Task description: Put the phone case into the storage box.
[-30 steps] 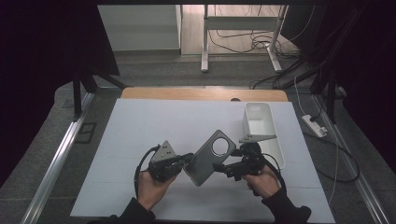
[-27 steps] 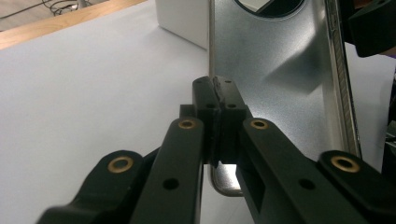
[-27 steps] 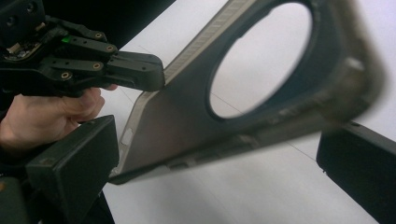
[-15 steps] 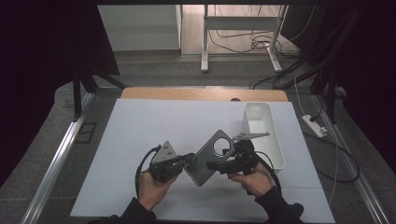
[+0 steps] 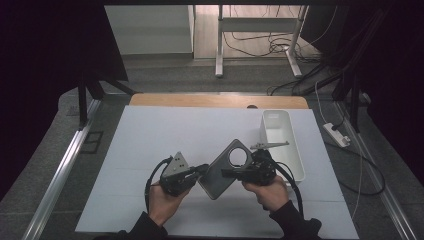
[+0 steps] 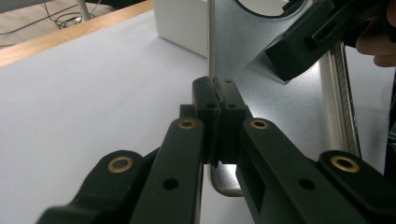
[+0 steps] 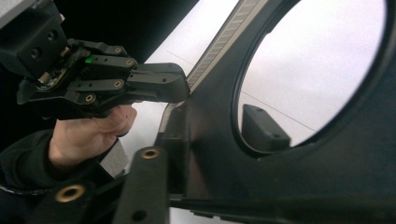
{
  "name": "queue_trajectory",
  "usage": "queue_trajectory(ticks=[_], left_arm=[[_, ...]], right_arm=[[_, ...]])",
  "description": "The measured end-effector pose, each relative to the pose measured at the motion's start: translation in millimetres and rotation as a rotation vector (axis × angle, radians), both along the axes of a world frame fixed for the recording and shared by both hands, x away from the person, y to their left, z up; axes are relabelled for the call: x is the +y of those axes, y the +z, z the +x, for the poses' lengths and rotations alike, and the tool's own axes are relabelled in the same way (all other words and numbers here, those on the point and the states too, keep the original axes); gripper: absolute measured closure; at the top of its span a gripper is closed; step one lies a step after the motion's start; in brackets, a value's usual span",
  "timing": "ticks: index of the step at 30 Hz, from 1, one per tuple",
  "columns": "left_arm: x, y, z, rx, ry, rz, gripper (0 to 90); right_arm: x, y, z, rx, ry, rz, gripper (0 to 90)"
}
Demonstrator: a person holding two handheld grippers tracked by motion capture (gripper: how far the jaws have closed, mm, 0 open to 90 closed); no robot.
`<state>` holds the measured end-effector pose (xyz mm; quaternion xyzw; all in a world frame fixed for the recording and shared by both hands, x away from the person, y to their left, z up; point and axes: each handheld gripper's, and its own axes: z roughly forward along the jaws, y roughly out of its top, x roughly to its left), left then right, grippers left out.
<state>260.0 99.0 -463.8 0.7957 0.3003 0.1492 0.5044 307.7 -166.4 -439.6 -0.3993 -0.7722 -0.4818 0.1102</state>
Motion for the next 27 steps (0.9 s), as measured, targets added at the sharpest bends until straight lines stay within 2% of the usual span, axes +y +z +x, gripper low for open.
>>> queue_trajectory(ticks=[3,7,15,18,21,22,24,25,27], left_arm=[[-0.2,-0.1,-0.1,-0.004,-0.004,0.007,89.1],[0.4,0.1,-0.1,-0.008,-0.013,0.011,89.0],[-2.6,0.1,-1.2,-0.006,-0.043,0.048,87.6],[-0.9,1.9,-0.7,0.005,-0.045,0.035,85.1],[2.8,4.3,0.6,0.015,-0.040,0.020,59.6],[5.1,5.0,1.0,0.009,-0.037,0.015,59.6],[8.3,5.0,4.2,0.034,-0.057,0.011,43.8],[9.4,4.4,5.2,0.040,-0.066,0.007,38.8],[11.6,0.9,9.8,0.086,-0.098,0.008,28.1]], right_arm=[[-0.2,-0.6,-0.1,0.010,0.004,0.014,72.7],[-1.6,-1.7,0.8,0.049,0.000,0.046,76.6],[-4.4,-4.0,1.7,0.107,-0.021,0.078,85.1],[-4.4,-3.2,0.3,0.115,-0.028,0.087,85.4],[-4.3,-1.6,-1.0,0.100,-0.023,0.081,85.5],[-4.7,-0.9,-1.4,0.087,-0.024,0.074,85.5],[-5.9,-0.4,-1.3,0.067,-0.015,0.063,85.3],[-6.8,0.0,-1.3,0.061,-0.010,0.065,85.3],[-8.6,1.7,-1.8,0.031,0.004,0.065,85.3]])
